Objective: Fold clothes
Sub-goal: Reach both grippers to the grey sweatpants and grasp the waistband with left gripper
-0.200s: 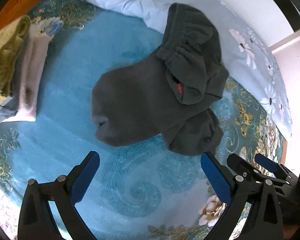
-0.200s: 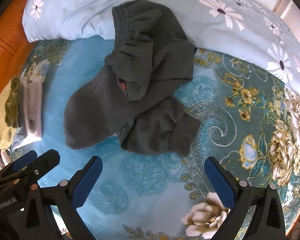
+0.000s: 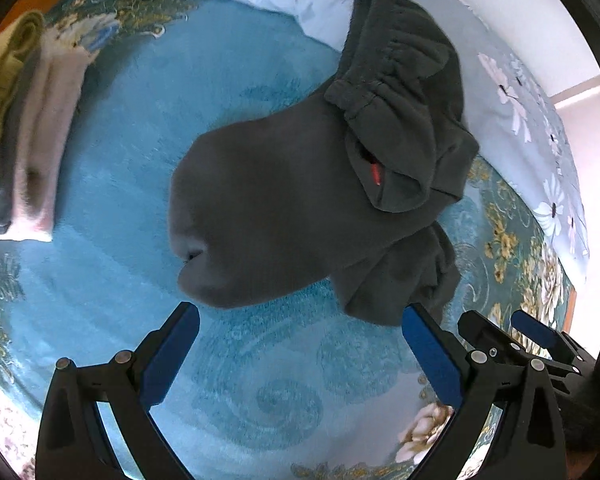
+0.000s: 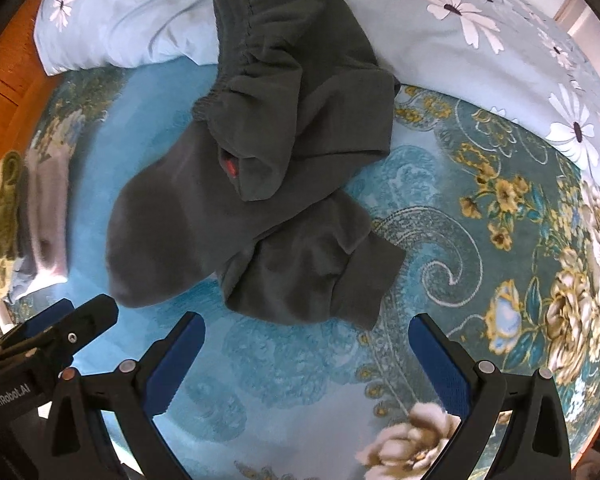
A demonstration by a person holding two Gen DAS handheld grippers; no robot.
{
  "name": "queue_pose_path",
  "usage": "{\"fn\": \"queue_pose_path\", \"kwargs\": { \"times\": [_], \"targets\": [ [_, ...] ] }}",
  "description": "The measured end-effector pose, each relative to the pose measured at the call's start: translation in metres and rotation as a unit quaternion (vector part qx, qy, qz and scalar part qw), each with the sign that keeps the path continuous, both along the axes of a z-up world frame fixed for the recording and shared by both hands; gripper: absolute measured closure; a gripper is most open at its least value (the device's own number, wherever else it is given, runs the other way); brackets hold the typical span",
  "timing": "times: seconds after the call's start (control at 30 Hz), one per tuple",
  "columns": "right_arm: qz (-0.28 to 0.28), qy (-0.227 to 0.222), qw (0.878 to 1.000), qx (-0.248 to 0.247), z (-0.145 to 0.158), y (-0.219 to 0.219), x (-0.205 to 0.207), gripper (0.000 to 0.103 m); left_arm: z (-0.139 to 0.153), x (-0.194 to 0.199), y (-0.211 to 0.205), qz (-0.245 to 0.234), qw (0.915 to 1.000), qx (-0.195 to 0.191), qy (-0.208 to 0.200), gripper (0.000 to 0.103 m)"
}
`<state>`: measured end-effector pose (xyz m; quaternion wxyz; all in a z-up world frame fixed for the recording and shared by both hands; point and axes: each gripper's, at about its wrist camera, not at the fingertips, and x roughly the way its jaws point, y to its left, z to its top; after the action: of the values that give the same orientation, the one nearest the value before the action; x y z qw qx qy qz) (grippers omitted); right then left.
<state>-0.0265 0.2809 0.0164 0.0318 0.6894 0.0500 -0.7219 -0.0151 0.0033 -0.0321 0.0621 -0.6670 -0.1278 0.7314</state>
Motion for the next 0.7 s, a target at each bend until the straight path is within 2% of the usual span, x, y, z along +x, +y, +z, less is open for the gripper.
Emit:
{"fn": "queue_pose_path", "kwargs": {
  "times": [0.23,0.53,0.7],
  "targets": [
    [-0.002,-0.019,1.0,0.001,-0.029,-0.008,-0.028,0.0,-0.028,-0.026,0.007,0.011,0.9998,0.011,-0.016,0.002],
    [-0.006,-0.038,0.999,-0.001,-0.062,-0.014,-0.06,0.0,-0.047,-0.05,0.006,0.013,0.999,0.034,-0.024,0.002],
    [-0.031,-0.042,0.999,-0.004,-0.065,-0.004,-0.063,0.0,-0.048,-0.095,0.017,-0.006,0.9976,0.056,-0.039,0.002]
  ]
}}
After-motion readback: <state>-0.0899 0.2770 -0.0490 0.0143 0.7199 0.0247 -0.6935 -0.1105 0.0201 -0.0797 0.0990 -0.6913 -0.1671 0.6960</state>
